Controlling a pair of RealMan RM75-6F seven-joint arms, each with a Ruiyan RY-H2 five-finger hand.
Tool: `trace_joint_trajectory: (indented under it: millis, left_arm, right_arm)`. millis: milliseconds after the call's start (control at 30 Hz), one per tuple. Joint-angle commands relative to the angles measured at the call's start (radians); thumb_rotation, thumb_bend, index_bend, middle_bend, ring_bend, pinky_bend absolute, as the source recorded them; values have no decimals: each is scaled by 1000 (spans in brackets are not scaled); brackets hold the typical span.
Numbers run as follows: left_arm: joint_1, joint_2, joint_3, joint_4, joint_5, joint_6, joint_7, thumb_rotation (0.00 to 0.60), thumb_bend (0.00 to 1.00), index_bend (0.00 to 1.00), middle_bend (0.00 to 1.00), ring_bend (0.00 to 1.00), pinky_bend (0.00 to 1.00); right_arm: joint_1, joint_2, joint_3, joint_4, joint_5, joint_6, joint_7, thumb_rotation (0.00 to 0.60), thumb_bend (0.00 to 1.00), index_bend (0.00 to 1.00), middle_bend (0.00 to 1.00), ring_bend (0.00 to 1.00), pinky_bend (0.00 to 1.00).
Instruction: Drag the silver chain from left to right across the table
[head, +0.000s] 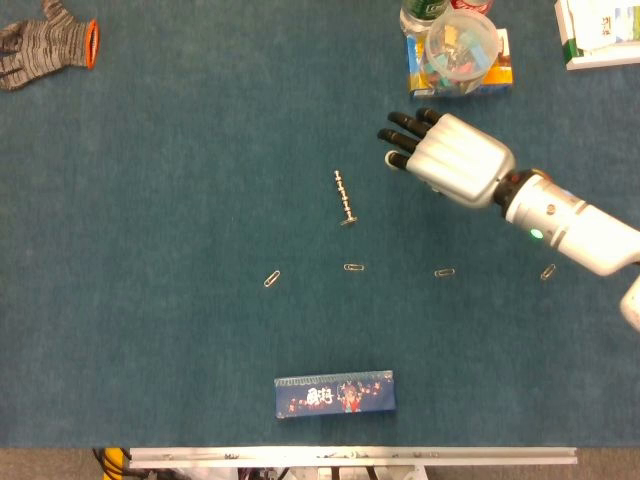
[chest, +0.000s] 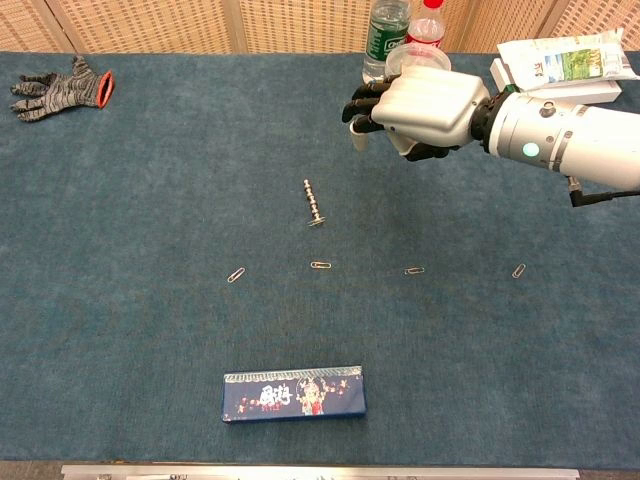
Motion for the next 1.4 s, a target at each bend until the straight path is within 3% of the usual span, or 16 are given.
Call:
trace_joint_trajectory:
  millis: [33,667,1400]
  left_arm:
    - [4,2,-5,2,-3,4,-2,600,125,423,159,45,7]
    - [21,6,-35,20,-43,5,-1,600,124,454,164,47,7]
    - [34,8,-57,45,-101,-22,-14,600,125,485,179,53,7]
  right_arm:
    - [18,-16,-2,16,7,-13,-3,600,1000,361,169,98,241]
    - [145,-130,-4,163,64,-114,0,600,1000,361,168,98,240]
    - [248,-247,-77,344,-18,-103,182,600,1000,361,168,99,240]
